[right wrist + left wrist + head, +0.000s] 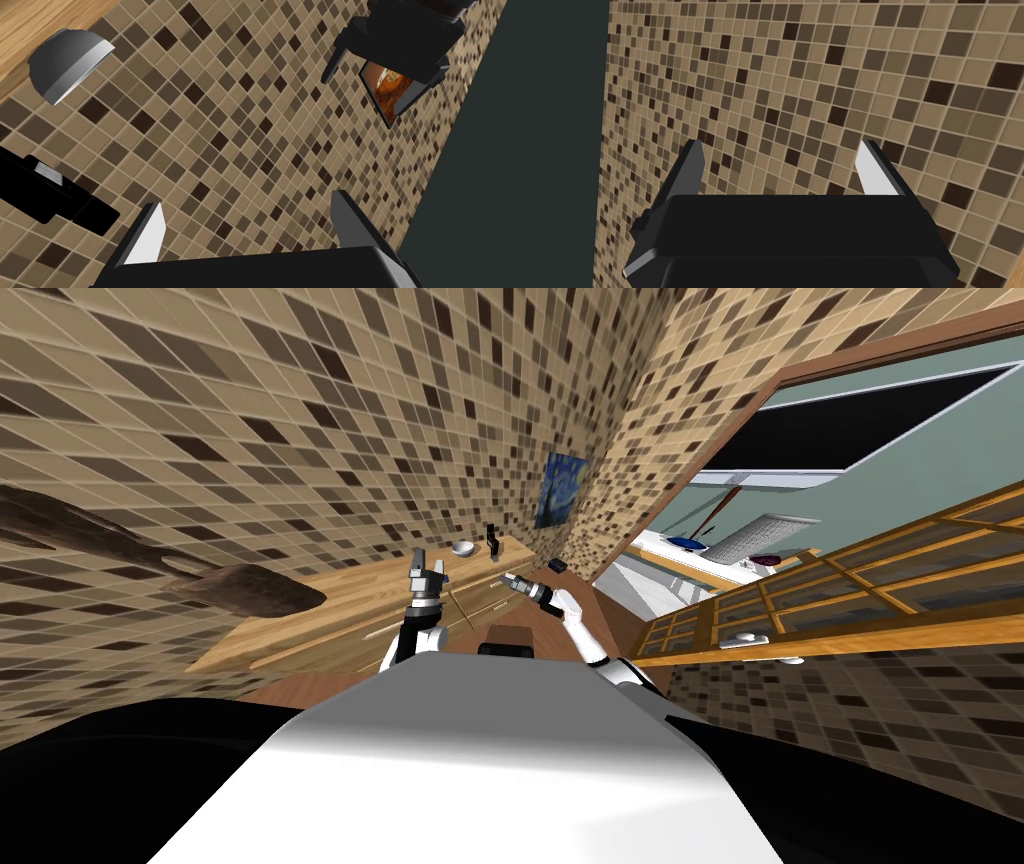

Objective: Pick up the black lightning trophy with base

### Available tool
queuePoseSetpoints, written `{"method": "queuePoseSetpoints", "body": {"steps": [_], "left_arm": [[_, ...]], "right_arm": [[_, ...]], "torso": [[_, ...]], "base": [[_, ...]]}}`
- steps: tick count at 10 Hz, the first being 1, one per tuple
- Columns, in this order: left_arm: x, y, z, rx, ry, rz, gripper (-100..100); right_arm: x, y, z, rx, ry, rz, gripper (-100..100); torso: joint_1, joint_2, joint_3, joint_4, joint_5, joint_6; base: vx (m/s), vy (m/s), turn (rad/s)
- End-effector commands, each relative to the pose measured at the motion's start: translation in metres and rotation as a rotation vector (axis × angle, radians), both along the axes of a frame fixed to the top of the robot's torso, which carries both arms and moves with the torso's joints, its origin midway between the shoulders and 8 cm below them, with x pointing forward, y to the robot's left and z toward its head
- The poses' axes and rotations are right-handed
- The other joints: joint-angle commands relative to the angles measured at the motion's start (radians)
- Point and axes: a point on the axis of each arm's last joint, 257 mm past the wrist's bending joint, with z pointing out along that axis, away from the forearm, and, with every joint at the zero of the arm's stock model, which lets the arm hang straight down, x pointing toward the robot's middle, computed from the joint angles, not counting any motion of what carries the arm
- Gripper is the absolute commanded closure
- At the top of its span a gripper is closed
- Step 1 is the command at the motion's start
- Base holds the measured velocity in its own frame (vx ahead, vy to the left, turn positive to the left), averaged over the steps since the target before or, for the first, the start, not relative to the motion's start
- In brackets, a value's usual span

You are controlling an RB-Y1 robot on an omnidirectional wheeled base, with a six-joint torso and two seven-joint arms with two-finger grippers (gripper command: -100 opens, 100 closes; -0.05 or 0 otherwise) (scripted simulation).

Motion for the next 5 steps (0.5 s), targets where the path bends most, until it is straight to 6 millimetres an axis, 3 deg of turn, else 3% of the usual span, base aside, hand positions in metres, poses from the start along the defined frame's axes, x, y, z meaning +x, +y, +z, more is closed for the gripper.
{"method": "queuePoseSetpoints", "body": {"steps": [1,2,4,5], "left_arm": [[0.000,0.000,0.000,0.000,0.000,0.000,0],[0.000,0.000,0.000,0.000,0.000,0.000,0],[0.000,0.000,0.000,0.000,0.000,0.000,0],[0.000,0.000,0.000,0.000,0.000,0.000,0]], "right_arm": [[0.003,0.003,-0.004,-0.038,-0.006,0.007,-100],[0.005,0.006,-0.018,-0.093,0.019,0.042,-100],[0.009,0.009,-0.020,-0.128,0.002,0.043,-100],[0.013,0.009,-0.034,-0.190,0.029,0.072,-100]], "torso": [[0.000,0.000,0.000,0.000,0.000,0.000],[-0.001,0.000,0.000,0.000,0.000,0.000],[0.000,-0.001,-0.001,0.000,0.000,0.000],[-0.001,-0.001,-0.001,0.000,0.000,0.000]], "base": [[-0.007,0.006,-0.002],[-0.007,0.018,0.050],[-0.005,0.013,0.017],[-0.004,0.025,0.066]]}}
